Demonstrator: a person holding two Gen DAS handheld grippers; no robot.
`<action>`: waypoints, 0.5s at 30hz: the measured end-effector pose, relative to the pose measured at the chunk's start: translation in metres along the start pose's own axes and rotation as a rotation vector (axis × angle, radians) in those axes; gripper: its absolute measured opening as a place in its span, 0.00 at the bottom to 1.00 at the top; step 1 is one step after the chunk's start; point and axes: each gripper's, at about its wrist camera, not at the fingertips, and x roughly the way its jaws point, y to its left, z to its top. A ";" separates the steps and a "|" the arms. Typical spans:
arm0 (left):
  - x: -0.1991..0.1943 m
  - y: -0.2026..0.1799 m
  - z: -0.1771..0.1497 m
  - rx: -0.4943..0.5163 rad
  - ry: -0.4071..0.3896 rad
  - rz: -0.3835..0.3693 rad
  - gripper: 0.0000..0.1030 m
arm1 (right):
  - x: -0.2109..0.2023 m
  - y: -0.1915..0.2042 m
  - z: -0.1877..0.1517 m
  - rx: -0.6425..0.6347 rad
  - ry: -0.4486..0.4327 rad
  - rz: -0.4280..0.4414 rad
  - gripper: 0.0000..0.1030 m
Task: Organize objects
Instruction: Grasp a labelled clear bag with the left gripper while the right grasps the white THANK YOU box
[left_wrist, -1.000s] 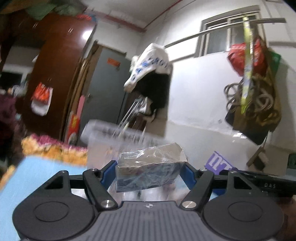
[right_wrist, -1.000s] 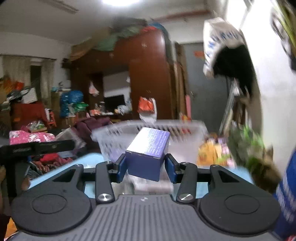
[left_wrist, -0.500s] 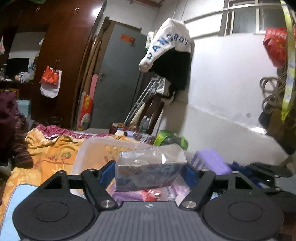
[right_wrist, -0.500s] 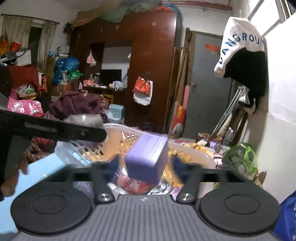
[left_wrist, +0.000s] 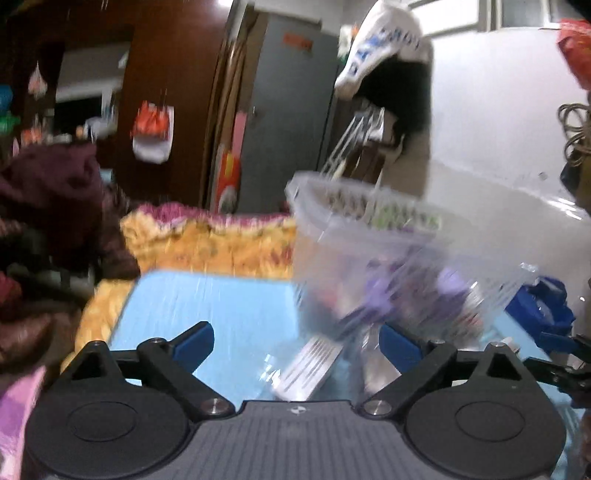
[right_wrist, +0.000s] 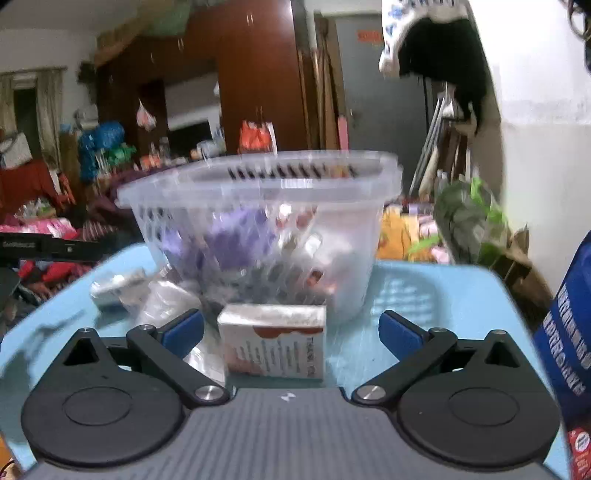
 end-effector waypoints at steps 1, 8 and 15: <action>0.006 0.002 -0.003 0.005 0.020 -0.003 0.95 | 0.006 0.001 0.000 -0.003 0.017 0.011 1.00; 0.028 -0.004 -0.010 0.027 0.087 -0.024 0.96 | 0.021 0.007 -0.013 -0.024 0.085 0.019 0.73; 0.029 -0.001 -0.009 -0.016 0.073 0.022 0.90 | -0.007 -0.003 -0.021 -0.011 0.008 0.029 0.73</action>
